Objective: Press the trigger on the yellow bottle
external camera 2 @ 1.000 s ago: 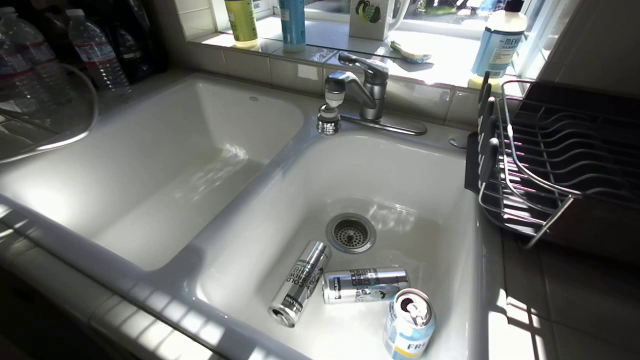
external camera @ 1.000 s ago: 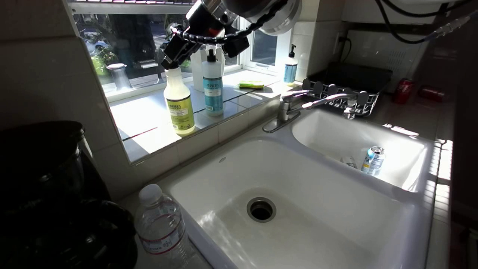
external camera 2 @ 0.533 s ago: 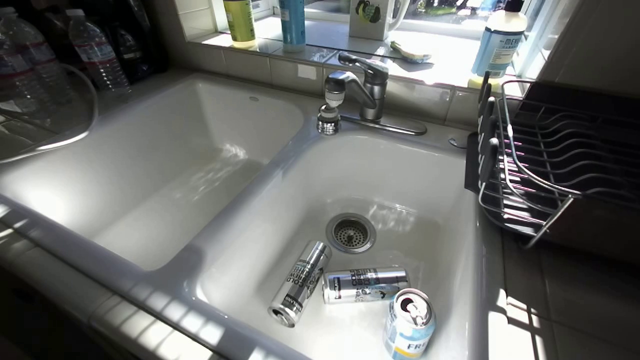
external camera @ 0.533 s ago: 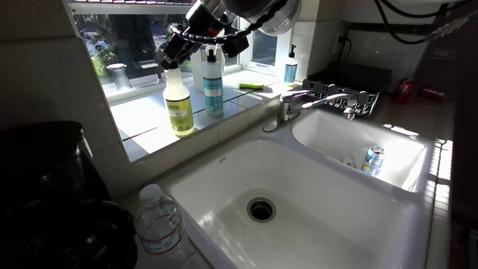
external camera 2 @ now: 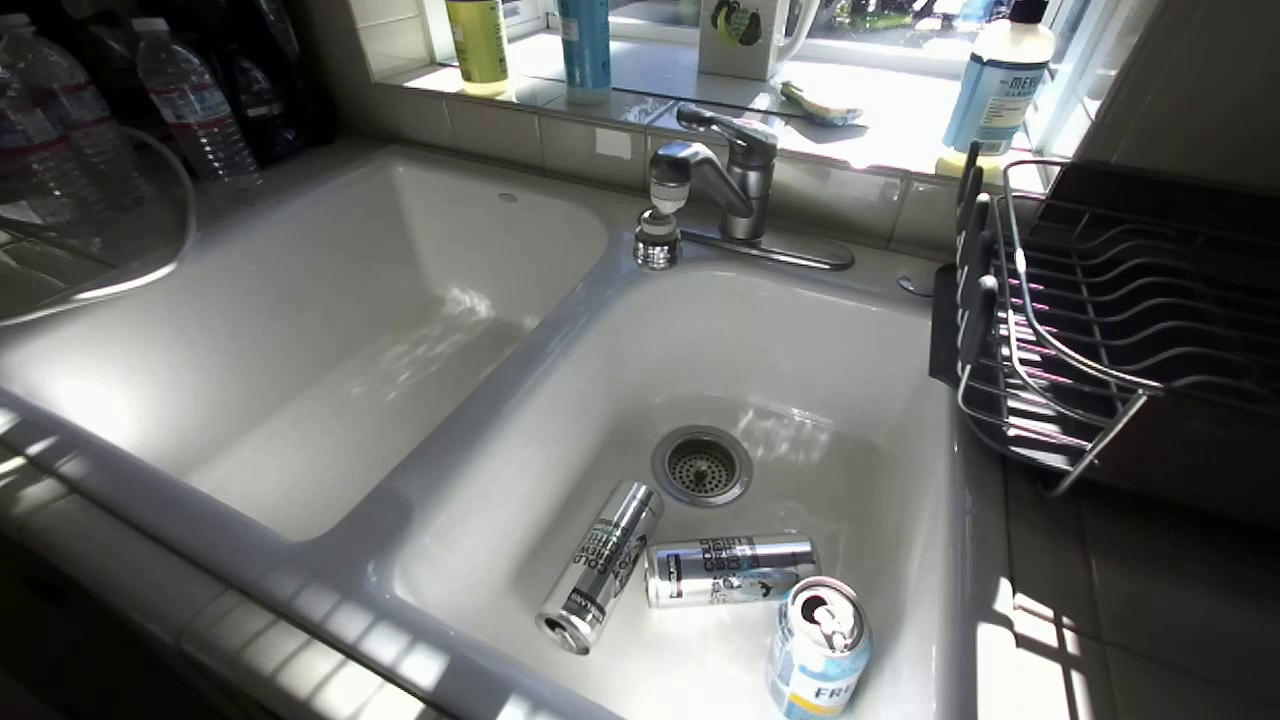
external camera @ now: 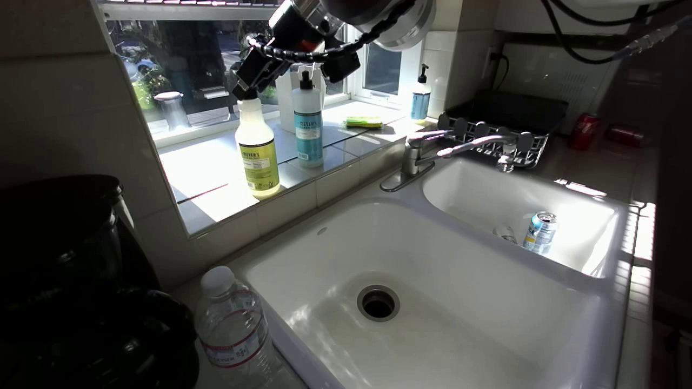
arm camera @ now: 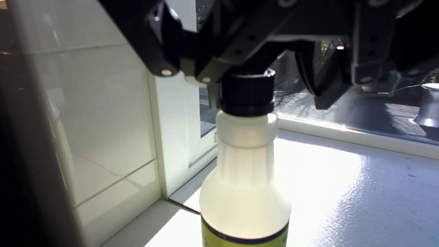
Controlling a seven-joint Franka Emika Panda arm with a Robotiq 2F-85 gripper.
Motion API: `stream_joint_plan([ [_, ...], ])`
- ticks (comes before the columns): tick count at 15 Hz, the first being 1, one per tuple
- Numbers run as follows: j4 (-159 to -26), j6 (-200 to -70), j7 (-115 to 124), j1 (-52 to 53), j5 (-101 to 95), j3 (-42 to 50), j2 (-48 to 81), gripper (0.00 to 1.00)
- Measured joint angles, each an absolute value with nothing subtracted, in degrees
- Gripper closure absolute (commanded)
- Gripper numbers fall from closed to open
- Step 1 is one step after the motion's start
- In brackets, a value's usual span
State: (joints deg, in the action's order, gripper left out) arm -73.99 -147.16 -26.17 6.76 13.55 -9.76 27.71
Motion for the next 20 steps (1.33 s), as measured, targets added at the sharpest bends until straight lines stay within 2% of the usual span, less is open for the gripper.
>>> stream_joint_plan([
  [3, -73.86, -147.16, -26.17, 6.75, 13.55, -9.76, 27.79, 0.00],
  [20, -73.54, -146.97, -23.59, 6.83, 12.86, -7.89, 27.33, 0.00],
])
